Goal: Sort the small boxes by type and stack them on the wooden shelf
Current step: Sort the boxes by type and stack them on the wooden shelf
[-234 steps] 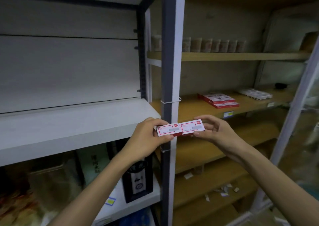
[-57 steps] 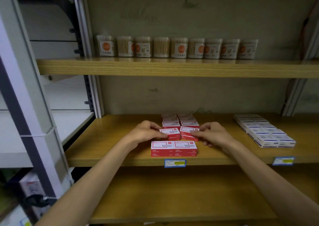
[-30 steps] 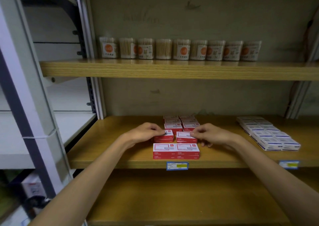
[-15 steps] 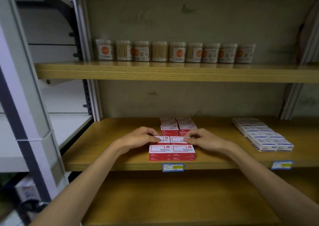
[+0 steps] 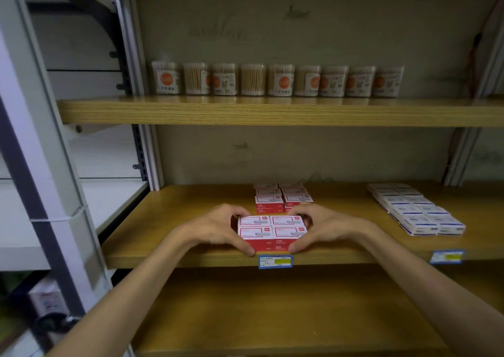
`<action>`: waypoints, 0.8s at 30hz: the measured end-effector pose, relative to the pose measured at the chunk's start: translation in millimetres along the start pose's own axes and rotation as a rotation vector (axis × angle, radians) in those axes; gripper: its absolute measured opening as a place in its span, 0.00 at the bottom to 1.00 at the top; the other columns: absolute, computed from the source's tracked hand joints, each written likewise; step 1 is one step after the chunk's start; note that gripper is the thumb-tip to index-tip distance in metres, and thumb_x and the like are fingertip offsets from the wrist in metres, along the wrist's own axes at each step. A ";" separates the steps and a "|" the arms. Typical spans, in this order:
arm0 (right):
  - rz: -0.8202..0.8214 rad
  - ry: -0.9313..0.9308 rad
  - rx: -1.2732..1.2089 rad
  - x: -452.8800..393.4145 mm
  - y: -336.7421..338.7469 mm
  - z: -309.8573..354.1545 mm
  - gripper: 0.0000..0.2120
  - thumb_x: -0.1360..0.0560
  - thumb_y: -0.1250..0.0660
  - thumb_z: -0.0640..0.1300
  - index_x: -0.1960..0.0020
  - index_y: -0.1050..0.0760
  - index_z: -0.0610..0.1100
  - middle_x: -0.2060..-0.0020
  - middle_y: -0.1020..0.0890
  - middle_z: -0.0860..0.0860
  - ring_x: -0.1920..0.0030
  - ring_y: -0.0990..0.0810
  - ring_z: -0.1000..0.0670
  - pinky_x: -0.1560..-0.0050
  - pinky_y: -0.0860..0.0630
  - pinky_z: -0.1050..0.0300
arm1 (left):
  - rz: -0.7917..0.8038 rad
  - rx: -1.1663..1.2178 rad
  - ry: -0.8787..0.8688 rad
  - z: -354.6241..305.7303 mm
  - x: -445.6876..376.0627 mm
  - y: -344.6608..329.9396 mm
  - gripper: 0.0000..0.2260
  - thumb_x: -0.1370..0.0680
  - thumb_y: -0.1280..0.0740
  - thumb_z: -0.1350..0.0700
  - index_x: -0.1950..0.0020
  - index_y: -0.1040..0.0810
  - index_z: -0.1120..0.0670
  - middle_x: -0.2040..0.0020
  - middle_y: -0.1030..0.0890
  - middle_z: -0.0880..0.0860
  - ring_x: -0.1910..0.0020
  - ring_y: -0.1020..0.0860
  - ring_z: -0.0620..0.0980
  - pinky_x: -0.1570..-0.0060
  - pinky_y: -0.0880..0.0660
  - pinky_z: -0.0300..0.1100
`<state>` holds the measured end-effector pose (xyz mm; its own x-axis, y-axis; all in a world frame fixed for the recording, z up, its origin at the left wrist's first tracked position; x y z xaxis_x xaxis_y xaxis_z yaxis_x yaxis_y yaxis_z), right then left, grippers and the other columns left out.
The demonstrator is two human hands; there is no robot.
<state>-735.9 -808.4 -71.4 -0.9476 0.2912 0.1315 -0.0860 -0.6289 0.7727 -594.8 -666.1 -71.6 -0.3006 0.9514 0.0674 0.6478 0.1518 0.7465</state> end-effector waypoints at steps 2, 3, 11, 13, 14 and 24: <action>-0.008 0.004 -0.001 -1.8 0.4 -1.0 0.30 0.36 0.17 0.52 0.38 0.26 0.53 0.39 0.25 0.55 0.40 0.23 0.56 0.40 0.22 0.59 | 0.007 0.011 -0.006 -0.6 0.4 -0.4 0.31 0.37 0.16 0.51 0.38 0.25 0.47 0.42 0.20 0.43 0.43 0.22 0.41 0.41 0.23 0.39; -0.011 0.008 0.001 -1.7 0.7 -0.8 0.31 0.36 0.17 0.52 0.37 0.26 0.54 0.39 0.25 0.55 0.40 0.23 0.56 0.39 0.22 0.57 | 0.007 0.017 -0.009 -0.9 0.2 -0.9 0.31 0.37 0.16 0.51 0.38 0.25 0.48 0.42 0.20 0.43 0.42 0.22 0.42 0.40 0.23 0.41; -0.001 0.016 -0.038 3.2 -0.8 5.2 0.30 0.35 0.17 0.49 0.37 0.26 0.53 0.42 0.23 0.57 0.42 0.22 0.57 0.45 0.23 0.63 | -0.068 0.054 0.011 -2.2 1.4 -6.7 0.31 0.37 0.16 0.50 0.39 0.26 0.47 0.40 0.24 0.45 0.42 0.24 0.44 0.40 0.23 0.42; 0.007 0.012 -0.041 4.6 -1.2 6.9 0.30 0.34 0.18 0.49 0.36 0.26 0.53 0.42 0.23 0.57 0.42 0.22 0.57 0.46 0.23 0.64 | -0.073 0.059 0.008 -3.4 1.0 -7.7 0.32 0.37 0.17 0.50 0.37 0.26 0.48 0.39 0.25 0.46 0.41 0.24 0.45 0.40 0.23 0.43; 0.006 0.009 -0.041 4.7 -1.3 7.1 0.30 0.34 0.18 0.49 0.36 0.26 0.53 0.41 0.23 0.57 0.42 0.23 0.58 0.46 0.24 0.65 | -0.068 0.059 0.009 -3.2 0.7 -8.1 0.32 0.36 0.17 0.51 0.37 0.26 0.48 0.39 0.25 0.47 0.41 0.24 0.45 0.39 0.23 0.44; 0.018 -0.041 -0.049 9.3 1.6 3.9 0.34 0.31 0.22 0.57 0.30 0.30 0.56 0.39 0.25 0.57 0.42 0.23 0.56 0.47 0.24 0.64 | -0.005 0.087 0.110 -1.0 6.5 -7.3 0.36 0.35 0.27 0.30 0.32 0.29 0.44 0.36 0.25 0.44 0.38 0.26 0.45 0.37 0.28 0.45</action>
<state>-743.6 -803.9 -66.5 -0.9357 0.3082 0.1714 -0.0850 -0.6689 0.7385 -602.2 -661.3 -75.9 -0.3761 0.9160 0.1395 0.7030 0.1840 0.6870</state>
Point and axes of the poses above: each hand's wrist, its own x-axis away from the middle knuckle, its own y-axis out of the back of the hand, z = x × y, the point moved 8 cm from there along -x, towards the middle knuckle
